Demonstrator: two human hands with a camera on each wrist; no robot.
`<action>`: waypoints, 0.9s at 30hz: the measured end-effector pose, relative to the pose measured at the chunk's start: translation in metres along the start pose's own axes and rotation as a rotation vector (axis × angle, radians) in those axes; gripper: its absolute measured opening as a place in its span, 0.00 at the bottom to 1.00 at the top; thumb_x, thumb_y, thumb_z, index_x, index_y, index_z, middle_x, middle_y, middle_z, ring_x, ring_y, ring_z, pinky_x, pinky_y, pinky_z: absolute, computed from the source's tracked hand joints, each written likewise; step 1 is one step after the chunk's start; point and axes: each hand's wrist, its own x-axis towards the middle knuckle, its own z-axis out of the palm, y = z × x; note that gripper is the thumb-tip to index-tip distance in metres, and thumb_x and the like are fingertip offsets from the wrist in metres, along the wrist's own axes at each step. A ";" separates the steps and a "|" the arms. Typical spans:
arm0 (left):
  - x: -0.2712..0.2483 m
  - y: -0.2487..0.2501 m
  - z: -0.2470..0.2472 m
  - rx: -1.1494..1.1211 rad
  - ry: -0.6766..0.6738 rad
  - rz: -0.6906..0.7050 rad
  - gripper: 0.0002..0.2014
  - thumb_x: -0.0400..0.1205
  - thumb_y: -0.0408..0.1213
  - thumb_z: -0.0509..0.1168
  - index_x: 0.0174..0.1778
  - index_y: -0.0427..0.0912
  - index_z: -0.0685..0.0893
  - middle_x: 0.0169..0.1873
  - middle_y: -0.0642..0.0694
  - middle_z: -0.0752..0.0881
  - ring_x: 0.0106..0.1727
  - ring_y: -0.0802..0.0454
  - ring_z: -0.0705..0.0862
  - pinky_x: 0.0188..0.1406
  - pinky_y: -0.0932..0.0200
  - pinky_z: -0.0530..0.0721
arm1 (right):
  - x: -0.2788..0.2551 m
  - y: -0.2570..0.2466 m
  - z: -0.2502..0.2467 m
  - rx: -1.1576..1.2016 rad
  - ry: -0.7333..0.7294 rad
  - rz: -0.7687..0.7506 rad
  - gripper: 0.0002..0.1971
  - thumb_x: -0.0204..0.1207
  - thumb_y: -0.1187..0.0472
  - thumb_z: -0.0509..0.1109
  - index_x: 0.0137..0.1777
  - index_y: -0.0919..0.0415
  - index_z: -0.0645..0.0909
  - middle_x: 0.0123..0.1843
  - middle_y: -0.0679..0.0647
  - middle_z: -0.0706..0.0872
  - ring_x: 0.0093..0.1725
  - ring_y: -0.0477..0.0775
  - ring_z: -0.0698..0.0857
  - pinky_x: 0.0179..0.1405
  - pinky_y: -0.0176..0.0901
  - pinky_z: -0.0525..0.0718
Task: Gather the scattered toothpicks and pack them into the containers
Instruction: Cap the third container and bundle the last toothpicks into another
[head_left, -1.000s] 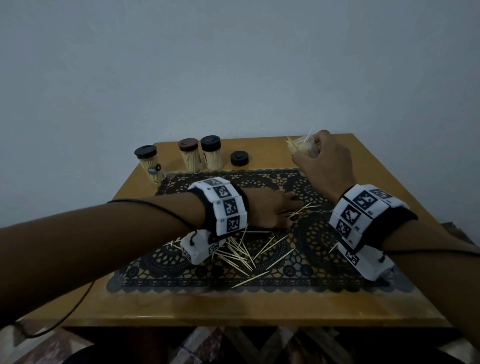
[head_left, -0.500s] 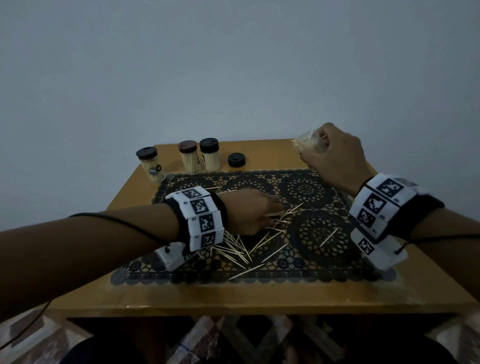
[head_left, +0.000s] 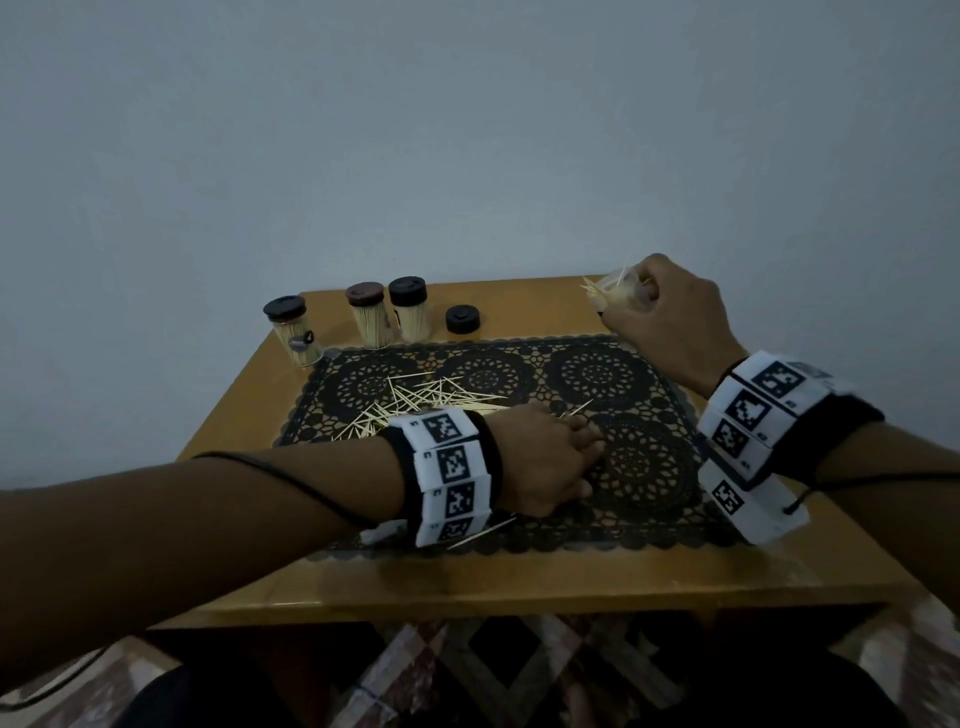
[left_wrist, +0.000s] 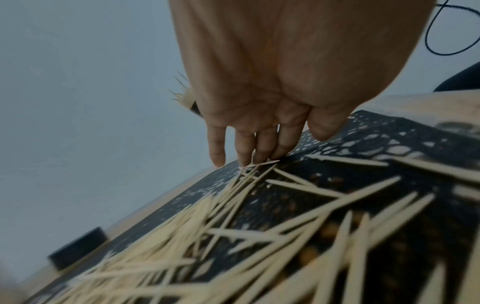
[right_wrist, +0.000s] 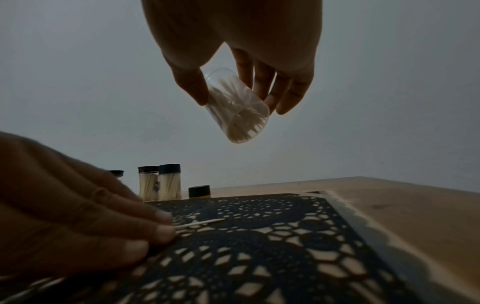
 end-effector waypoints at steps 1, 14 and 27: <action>-0.005 -0.005 0.001 0.001 0.004 -0.028 0.29 0.88 0.51 0.46 0.82 0.37 0.59 0.82 0.40 0.60 0.82 0.45 0.60 0.77 0.45 0.64 | 0.000 -0.002 0.002 0.015 -0.010 0.004 0.16 0.71 0.52 0.76 0.50 0.63 0.78 0.40 0.52 0.82 0.40 0.54 0.79 0.34 0.42 0.71; 0.014 -0.025 0.005 -0.196 -0.135 -0.173 0.30 0.89 0.52 0.44 0.85 0.45 0.45 0.85 0.42 0.43 0.85 0.41 0.46 0.78 0.39 0.61 | 0.004 -0.025 0.020 0.084 -0.029 -0.069 0.15 0.71 0.51 0.76 0.47 0.59 0.77 0.39 0.49 0.82 0.35 0.48 0.78 0.30 0.31 0.71; -0.050 -0.048 0.012 -0.131 0.135 -0.041 0.23 0.88 0.42 0.52 0.79 0.38 0.68 0.82 0.41 0.61 0.82 0.43 0.61 0.75 0.42 0.70 | 0.004 -0.023 0.016 0.061 -0.025 -0.053 0.15 0.70 0.52 0.77 0.48 0.58 0.77 0.41 0.50 0.82 0.37 0.49 0.79 0.29 0.26 0.70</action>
